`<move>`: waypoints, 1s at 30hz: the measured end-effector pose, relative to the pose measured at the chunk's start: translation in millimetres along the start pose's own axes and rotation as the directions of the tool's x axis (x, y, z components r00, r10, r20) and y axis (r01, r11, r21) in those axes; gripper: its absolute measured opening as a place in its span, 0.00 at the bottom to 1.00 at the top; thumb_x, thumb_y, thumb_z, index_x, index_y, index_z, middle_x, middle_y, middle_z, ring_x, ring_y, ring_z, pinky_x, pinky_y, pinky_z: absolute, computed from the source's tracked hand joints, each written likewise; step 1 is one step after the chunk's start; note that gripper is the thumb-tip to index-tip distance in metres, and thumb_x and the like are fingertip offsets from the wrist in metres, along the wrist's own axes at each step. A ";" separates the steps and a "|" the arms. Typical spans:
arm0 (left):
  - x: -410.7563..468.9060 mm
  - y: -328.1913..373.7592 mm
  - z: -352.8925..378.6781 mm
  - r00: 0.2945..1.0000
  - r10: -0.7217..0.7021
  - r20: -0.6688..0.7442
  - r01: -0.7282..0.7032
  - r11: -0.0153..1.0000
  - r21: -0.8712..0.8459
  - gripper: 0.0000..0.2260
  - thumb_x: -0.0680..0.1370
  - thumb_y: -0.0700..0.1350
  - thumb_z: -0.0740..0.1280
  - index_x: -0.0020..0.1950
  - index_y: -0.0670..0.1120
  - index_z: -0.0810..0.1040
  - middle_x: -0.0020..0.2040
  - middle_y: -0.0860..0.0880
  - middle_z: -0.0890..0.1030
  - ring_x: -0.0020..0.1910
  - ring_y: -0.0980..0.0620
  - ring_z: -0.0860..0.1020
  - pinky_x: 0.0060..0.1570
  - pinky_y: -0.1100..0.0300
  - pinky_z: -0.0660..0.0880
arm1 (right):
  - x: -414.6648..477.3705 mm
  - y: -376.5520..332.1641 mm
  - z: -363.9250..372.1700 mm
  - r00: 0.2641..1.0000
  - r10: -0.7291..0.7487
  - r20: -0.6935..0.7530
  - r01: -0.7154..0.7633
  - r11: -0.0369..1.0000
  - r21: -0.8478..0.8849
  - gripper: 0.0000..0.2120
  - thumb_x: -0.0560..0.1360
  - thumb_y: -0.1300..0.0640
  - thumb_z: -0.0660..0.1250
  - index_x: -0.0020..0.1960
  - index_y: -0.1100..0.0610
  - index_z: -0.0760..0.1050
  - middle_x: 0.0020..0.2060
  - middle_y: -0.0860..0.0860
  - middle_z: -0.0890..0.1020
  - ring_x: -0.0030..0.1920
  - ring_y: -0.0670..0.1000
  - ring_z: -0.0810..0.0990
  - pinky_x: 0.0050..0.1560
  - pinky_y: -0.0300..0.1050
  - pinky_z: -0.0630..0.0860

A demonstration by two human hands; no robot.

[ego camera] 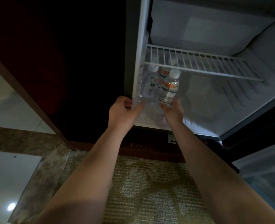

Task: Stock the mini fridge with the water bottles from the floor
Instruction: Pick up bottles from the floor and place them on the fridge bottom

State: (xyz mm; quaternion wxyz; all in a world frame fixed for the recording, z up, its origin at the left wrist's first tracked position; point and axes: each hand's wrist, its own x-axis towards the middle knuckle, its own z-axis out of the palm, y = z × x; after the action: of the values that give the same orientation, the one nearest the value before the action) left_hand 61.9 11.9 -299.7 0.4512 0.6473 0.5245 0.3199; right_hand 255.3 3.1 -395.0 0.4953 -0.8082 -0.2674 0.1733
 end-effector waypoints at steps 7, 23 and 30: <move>10.1 -14.4 -6.5 0.999 -0.041 -0.010 0.042 0.999 0.023 0.20 0.71 0.56 0.70 0.56 0.45 0.75 0.51 0.49 0.77 0.50 0.51 0.76 0.51 0.57 0.74 | 24.8 -14.9 1.4 0.992 -0.011 0.128 0.026 0.993 -0.113 0.24 0.72 0.51 0.71 0.66 0.53 0.72 0.58 0.52 0.81 0.57 0.54 0.79 0.46 0.38 0.68; -6.8 18.2 -15.4 0.960 -0.177 0.215 0.162 0.983 0.087 0.09 0.76 0.50 0.67 0.51 0.46 0.74 0.55 0.44 0.79 0.55 0.46 0.77 0.58 0.48 0.75 | -42.0 -25.0 -23.1 0.982 0.092 0.166 -0.091 0.996 -0.015 0.27 0.72 0.49 0.72 0.66 0.57 0.69 0.56 0.55 0.79 0.52 0.52 0.79 0.47 0.40 0.71; -22.4 47.4 -8.6 0.912 -0.171 0.373 0.076 0.964 0.257 0.15 0.76 0.50 0.66 0.59 0.43 0.75 0.56 0.44 0.79 0.54 0.46 0.78 0.52 0.53 0.74 | -94.8 -51.9 -89.4 0.896 0.160 0.413 -0.145 0.987 -0.068 0.10 0.77 0.51 0.66 0.53 0.57 0.75 0.45 0.56 0.82 0.36 0.50 0.80 0.44 0.44 0.75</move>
State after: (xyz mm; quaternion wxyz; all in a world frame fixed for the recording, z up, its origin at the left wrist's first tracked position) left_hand 67.4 -9.6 -251.4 0.4860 0.7124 0.4982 0.0899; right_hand 215.0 -98.4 -307.0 0.3972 -0.7795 -0.3061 0.3754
